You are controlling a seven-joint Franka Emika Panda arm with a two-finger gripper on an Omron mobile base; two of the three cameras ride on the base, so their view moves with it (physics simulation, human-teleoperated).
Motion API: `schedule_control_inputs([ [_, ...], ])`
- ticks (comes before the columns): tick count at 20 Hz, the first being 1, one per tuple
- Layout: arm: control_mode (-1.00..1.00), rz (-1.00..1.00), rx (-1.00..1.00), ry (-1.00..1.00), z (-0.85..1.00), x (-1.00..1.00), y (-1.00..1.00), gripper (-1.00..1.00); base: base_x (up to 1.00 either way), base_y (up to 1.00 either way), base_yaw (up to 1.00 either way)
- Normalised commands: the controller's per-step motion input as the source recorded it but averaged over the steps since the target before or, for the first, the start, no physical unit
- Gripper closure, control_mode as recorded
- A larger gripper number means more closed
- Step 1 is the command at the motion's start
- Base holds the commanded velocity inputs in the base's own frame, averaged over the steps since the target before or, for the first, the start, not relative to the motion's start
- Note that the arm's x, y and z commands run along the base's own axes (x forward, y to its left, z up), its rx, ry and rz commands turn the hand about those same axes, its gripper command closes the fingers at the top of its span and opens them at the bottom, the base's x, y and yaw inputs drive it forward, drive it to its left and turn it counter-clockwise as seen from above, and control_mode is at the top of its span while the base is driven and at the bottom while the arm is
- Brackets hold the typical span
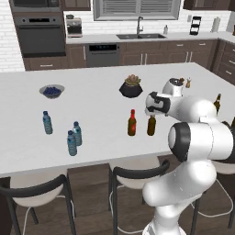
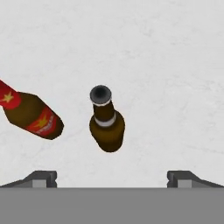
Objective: Move the plastic bottles in the middle to the plastics group, and the glass bottles in the middle to the glass group.
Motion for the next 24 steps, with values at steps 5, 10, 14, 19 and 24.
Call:
schedule_control_inputs([
  [5, -1.00, 0.00, -0.05, 0.00, 0.00, 0.00, 0.26, -1.00, 0.00, 0.00, 0.00],
  [10, -1.00, 0.00, 0.00, 0.00, 0.00, 0.11, 0.00, -1.00, 0.00, 0.00, 0.00],
  [14, -1.00, 0.00, 0.00, 0.04, 0.00, 0.31, -0.03, -1.00, 0.00, 0.00, 0.00],
  [19, -1.00, 0.00, 0.00, 0.02, 0.00, 0.04, -0.02, -1.00, 0.00, 0.00, 0.00],
  [24, -1.00, 0.00, 0.00, 0.00, -0.15, 0.00, 0.00, -1.00, 0.00, 0.00, 0.00],
])
